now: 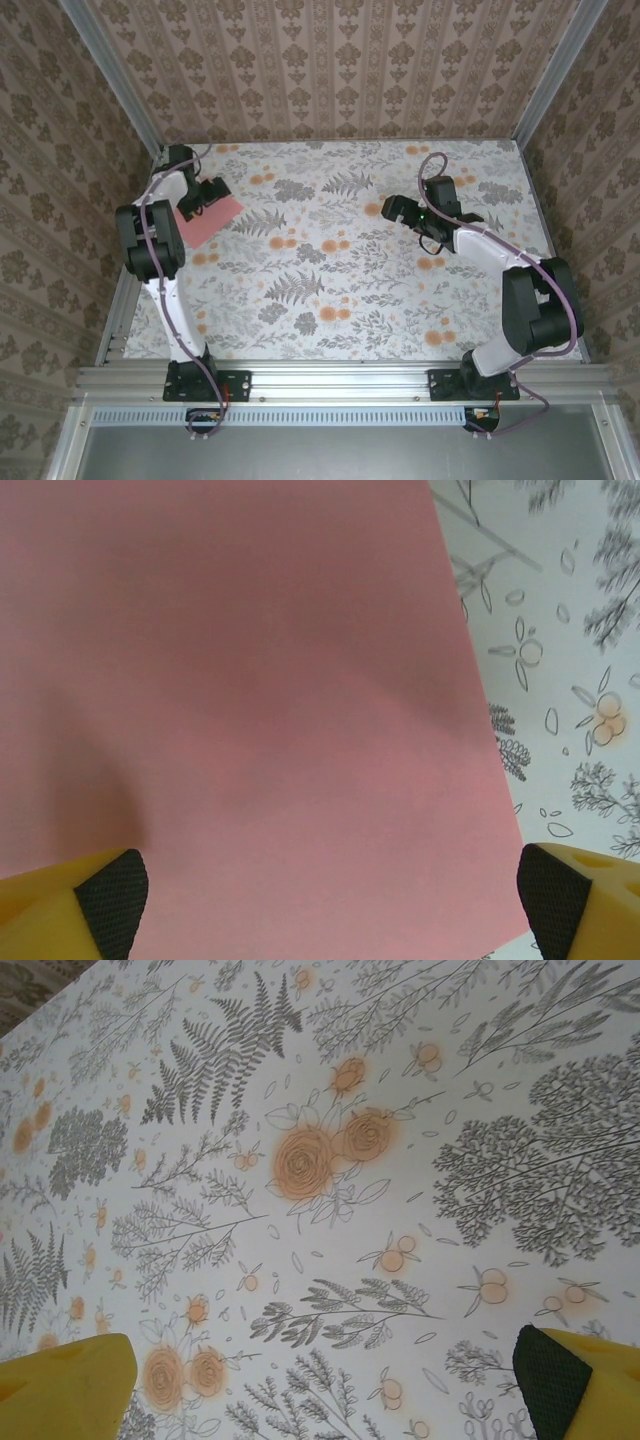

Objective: Fold a paper plane with a square sheet of paper (pick it up from the middle)
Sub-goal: Move the square sheet of paper to the center of the table.

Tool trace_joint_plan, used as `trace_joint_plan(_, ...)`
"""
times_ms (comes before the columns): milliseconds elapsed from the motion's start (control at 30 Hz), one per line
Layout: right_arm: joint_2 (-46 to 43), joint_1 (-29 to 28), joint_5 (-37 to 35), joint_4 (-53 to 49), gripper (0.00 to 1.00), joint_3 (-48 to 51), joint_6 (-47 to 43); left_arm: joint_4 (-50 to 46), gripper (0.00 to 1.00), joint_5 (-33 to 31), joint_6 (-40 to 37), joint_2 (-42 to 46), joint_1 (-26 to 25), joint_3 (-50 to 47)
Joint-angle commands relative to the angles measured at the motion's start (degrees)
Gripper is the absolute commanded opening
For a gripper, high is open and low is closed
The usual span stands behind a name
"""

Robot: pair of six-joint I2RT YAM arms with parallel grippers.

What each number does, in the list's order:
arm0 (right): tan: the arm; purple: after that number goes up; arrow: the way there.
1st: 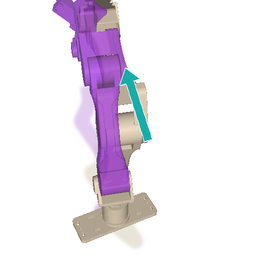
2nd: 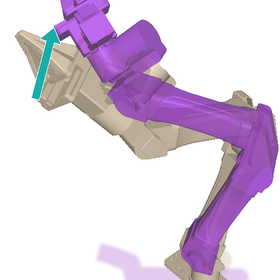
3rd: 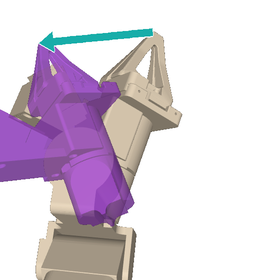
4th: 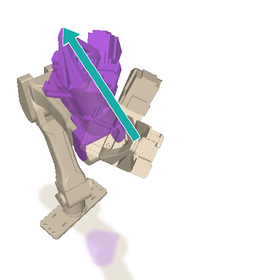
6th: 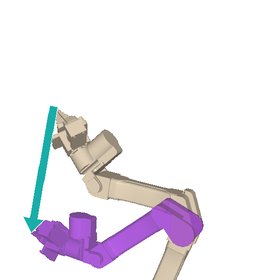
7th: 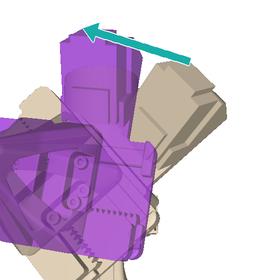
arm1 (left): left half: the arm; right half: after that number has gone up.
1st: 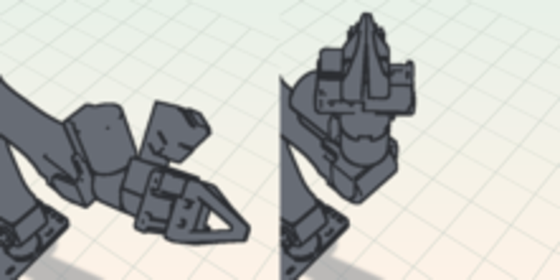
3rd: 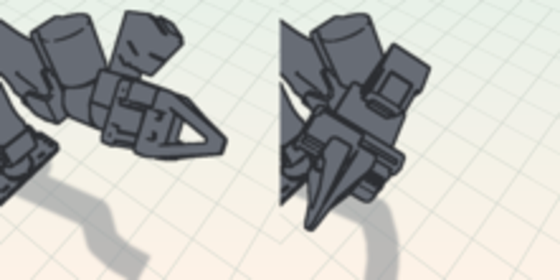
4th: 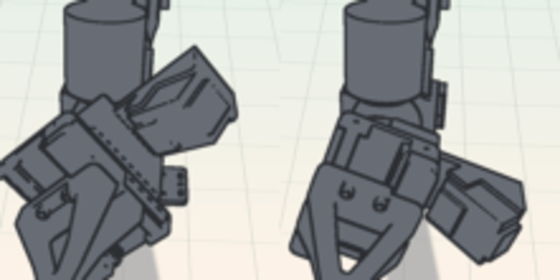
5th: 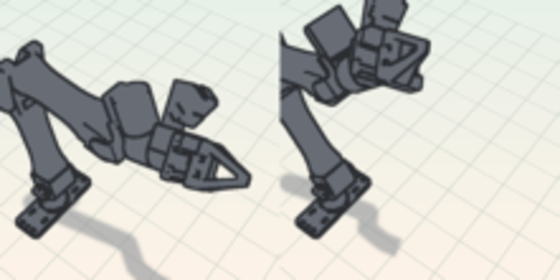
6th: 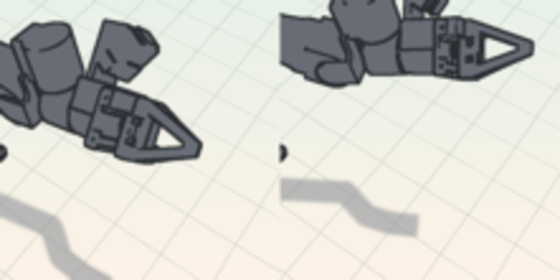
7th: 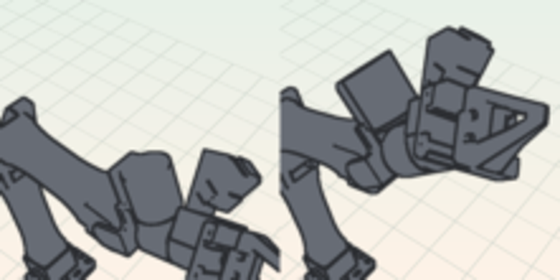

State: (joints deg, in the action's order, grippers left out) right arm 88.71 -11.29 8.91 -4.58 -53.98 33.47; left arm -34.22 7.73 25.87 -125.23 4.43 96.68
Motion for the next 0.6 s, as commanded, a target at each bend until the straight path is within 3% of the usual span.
trace_joint_plan(0,0.56,-0.89,2.73,-0.43,1.0,-1.93,1.2,-6.08,0.98,-0.13,-1.82,-2.15,-1.2,2.19)
trace_joint_plan(300,-0.84,-1.16,1.35,-2.31,1.0,-2.36,0.93,-9.9,0.97,1.45,-5.08,-2.61,-7.66,0.01)
trace_joint_plan(567,-3.63,-1.19,-1.51,-5.89,1.0,-2.93,-0.06,-9.78,0.96,6.77,-4.43,3.12,-19.81,-7.93)
